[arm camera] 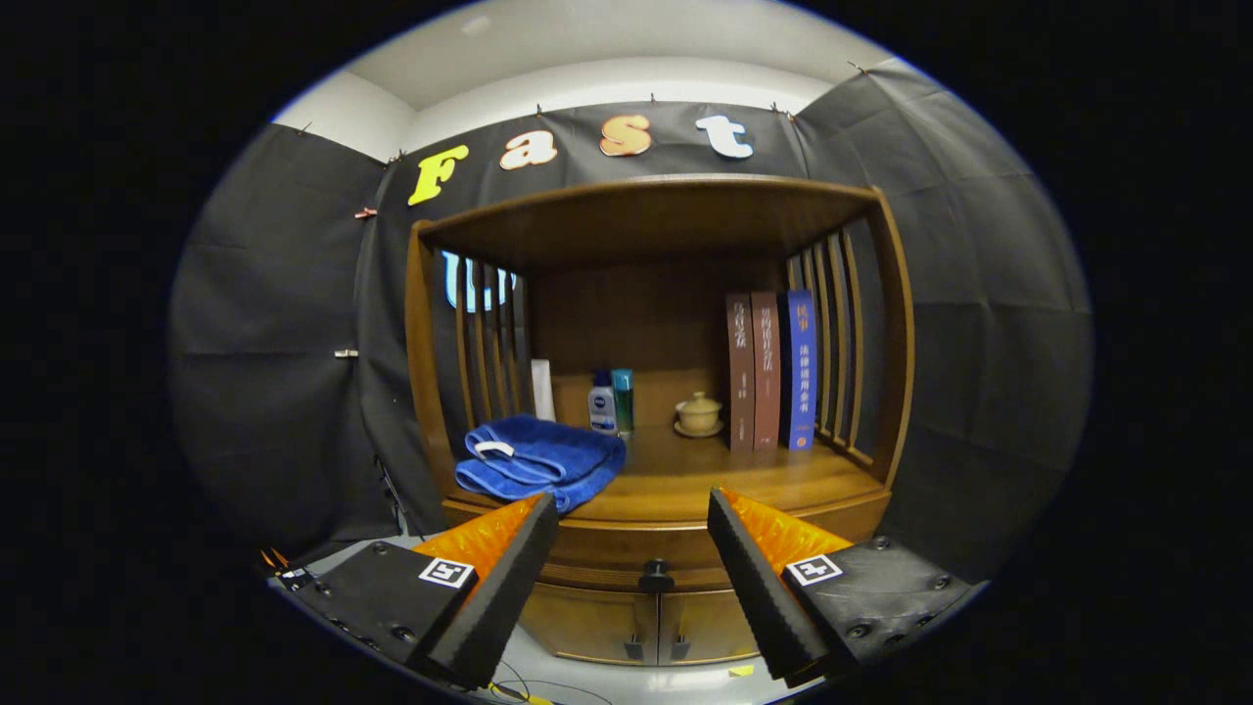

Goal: Pull open the drawer, take out the items inside it, and place them on the countertop above the cabinet.

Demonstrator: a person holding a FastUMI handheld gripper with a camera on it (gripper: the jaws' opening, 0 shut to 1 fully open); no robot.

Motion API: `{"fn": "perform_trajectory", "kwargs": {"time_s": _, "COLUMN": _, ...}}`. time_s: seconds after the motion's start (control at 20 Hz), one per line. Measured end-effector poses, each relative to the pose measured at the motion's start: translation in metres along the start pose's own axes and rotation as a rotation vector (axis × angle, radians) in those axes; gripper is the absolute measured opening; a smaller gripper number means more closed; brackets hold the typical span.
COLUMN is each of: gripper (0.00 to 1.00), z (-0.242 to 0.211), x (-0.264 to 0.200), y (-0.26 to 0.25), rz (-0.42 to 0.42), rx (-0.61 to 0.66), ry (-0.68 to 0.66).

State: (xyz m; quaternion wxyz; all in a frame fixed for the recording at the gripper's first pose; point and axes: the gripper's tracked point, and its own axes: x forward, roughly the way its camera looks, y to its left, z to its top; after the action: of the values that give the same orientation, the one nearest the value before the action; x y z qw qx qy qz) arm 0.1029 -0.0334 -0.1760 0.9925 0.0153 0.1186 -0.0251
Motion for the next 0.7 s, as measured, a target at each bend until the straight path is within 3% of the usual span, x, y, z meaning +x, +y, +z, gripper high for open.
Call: {"fn": "perform_trajectory", "kwargs": {"time_s": 0.7, "gripper": 1.00, "z": -0.139, "x": 0.096, "y": -0.031, "rz": -0.066, "rx": 0.022, "ry": 0.234}}
